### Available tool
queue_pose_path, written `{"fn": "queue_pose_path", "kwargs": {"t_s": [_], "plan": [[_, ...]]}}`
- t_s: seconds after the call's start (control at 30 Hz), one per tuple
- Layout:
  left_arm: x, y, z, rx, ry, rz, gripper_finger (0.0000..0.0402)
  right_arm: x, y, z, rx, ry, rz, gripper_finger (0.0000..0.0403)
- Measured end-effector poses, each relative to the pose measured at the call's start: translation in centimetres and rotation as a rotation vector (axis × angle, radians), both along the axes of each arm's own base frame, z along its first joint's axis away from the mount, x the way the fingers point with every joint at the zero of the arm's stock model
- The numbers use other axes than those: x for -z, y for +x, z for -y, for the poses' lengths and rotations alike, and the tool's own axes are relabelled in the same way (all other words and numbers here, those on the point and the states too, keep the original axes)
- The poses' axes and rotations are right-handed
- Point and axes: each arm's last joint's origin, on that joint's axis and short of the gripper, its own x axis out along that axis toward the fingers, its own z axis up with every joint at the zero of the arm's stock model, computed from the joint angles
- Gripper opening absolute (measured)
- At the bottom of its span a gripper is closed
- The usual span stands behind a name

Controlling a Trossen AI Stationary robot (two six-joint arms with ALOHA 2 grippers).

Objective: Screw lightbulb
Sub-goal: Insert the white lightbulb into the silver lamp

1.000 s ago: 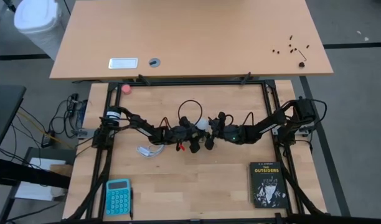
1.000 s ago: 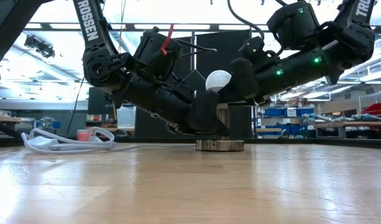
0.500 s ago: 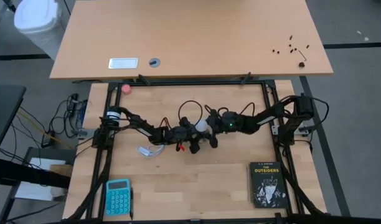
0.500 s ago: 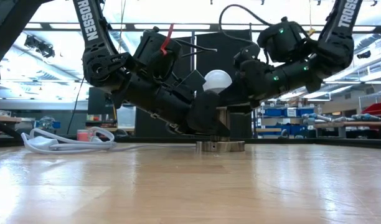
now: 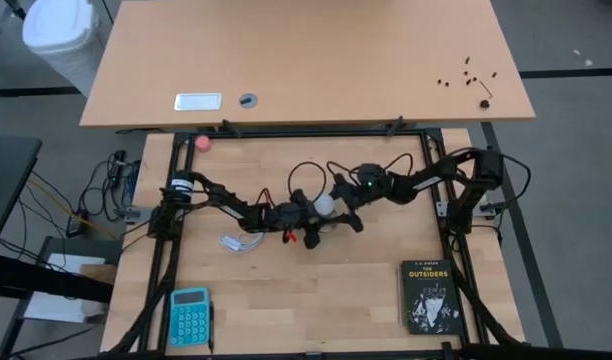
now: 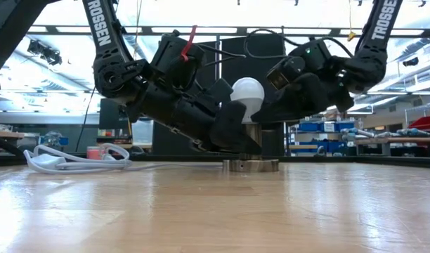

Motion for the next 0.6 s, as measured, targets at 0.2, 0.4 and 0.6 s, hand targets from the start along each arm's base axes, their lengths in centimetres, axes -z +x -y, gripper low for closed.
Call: {"fn": "queue_pose_path", "kwargs": {"t_s": [0.2, 0.4, 0.6], "plan": [[0.0, 0.0, 0.2, 0.063, 0.017, -0.008, 0.0207, 0.0, -0.4, 0.6, -0.116, 0.003, 0.029, 0.0315], [0.0, 0.1, 0.3, 0.121, 0.035, -0.015, 0.0207, -0.2, -0.6, 1.0, -0.169, 0.021, 0.054, 0.0311], [0.0, 0.1, 0.5, 0.178, 0.03, -0.015, 0.0207, -1.1, 0.2, 0.9, -0.224, 0.015, 0.098, 0.0311]]}}
